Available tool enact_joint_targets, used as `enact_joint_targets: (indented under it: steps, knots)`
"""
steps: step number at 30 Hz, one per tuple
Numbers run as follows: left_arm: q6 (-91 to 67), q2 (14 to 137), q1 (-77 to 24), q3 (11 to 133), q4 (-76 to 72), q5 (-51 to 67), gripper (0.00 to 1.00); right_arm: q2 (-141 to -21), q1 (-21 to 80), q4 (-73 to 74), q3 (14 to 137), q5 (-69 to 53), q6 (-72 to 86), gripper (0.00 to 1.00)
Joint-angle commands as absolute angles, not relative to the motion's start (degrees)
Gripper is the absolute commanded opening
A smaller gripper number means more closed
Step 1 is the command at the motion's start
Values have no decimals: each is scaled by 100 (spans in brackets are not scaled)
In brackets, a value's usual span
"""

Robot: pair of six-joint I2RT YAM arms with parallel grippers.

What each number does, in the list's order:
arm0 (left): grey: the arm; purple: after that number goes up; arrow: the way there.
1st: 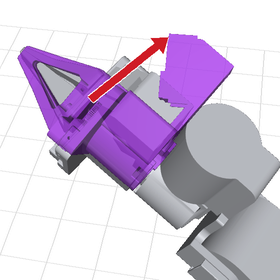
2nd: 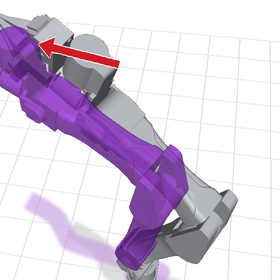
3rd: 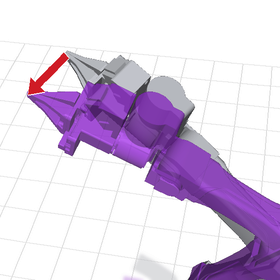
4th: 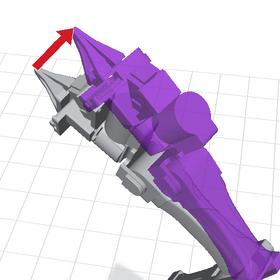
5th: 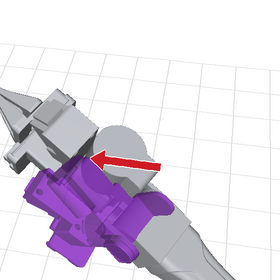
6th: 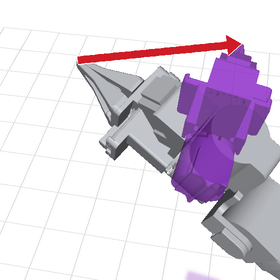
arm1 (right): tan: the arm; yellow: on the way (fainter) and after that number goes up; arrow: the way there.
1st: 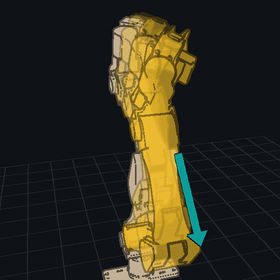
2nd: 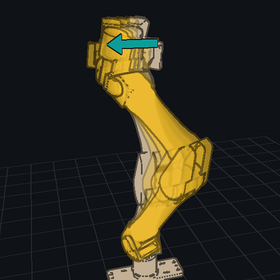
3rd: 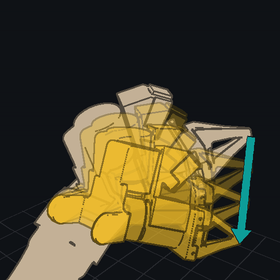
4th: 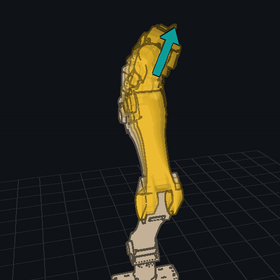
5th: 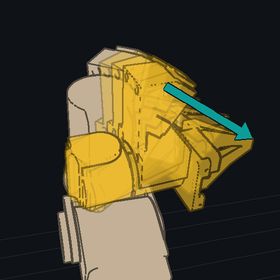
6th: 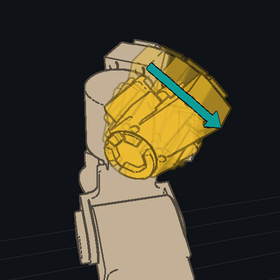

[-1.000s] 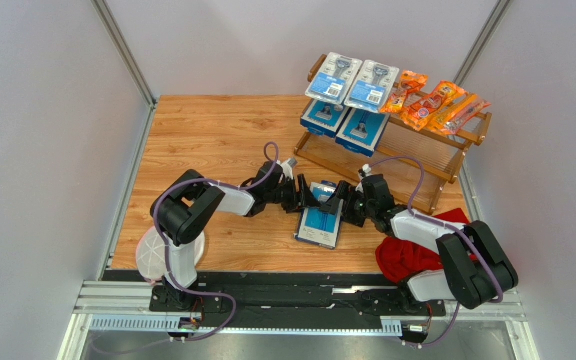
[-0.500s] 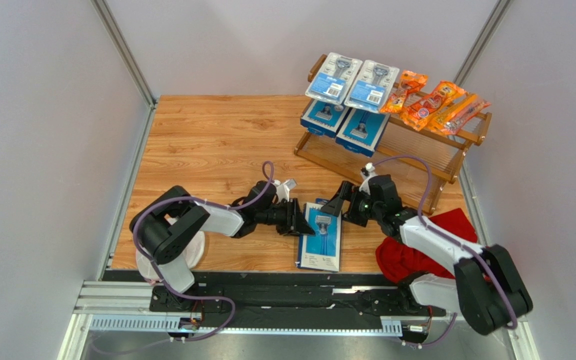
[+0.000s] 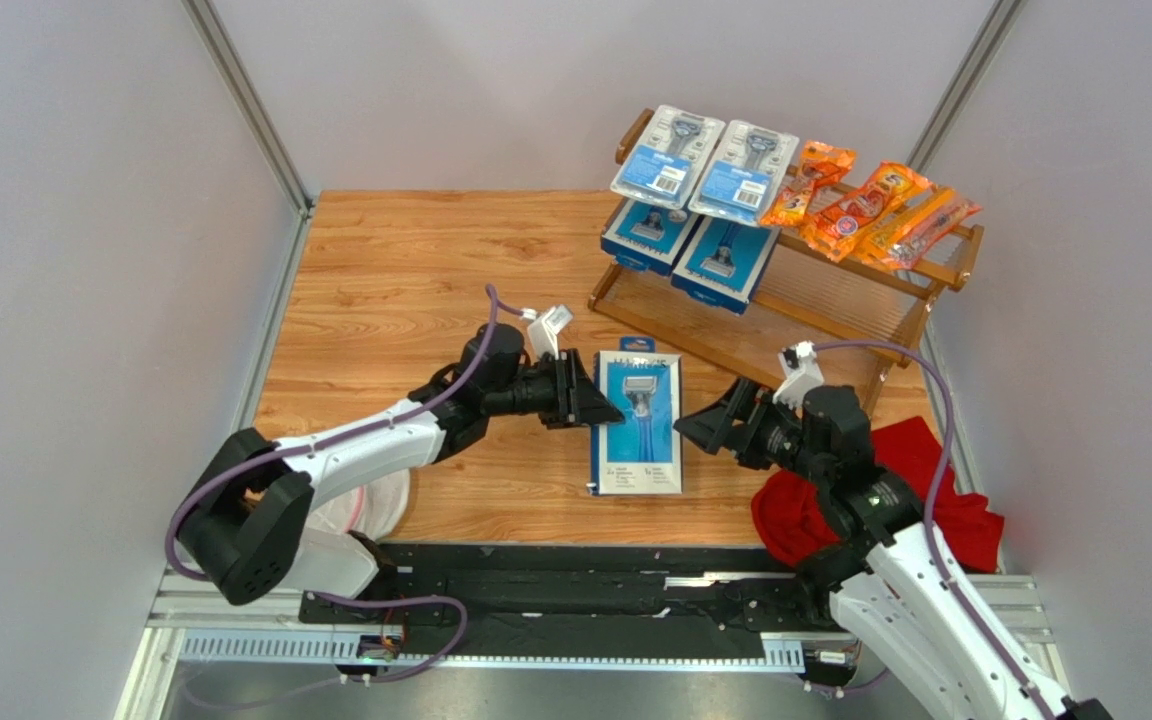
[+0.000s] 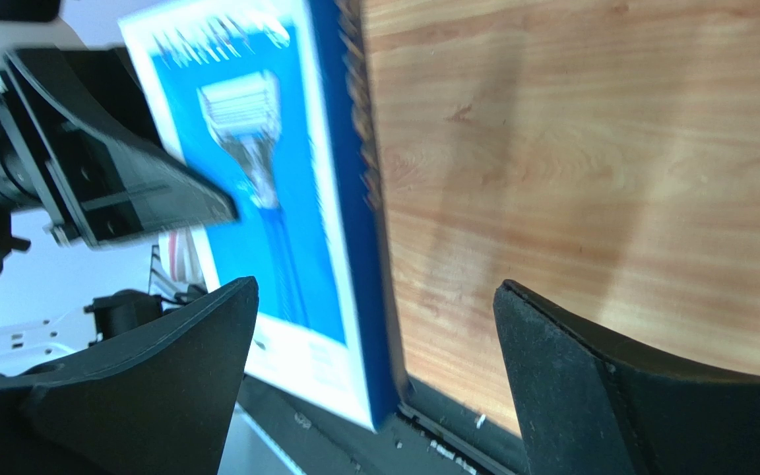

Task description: Place and organize the shaving razors onto the shelf

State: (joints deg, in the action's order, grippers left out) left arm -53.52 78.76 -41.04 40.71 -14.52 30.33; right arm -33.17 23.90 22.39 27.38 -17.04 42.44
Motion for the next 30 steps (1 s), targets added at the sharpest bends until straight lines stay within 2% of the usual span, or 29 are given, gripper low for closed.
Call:
enact_joint_targets:
  steps: [1, 7, 11, 22, 30]
  knots:
    - [-5229, 7331, -3903, 4324, -1257, 3164, 25, -2594, 2373, 2988, 2892, -1933, 4394, 93]
    - [-5457, 6777, -3771, 4114, -1590, 3445, 21, -1671, 2373, 2629, 2436, -2784, 4963, 93]
    - [-6064, 6636, -3762, 3868, -2495, 3516, 19, -1205, 2364, 1916, 1891, -3208, 5457, 91]
    - [-6846, 7101, -3762, 3762, -3770, 3718, 13, -694, 2382, 1442, 1609, -3603, 5897, 88]
    - [-6952, 7321, -3771, 3736, -4042, 3753, 12, -712, 2382, 1231, 1485, -3691, 6003, 76]
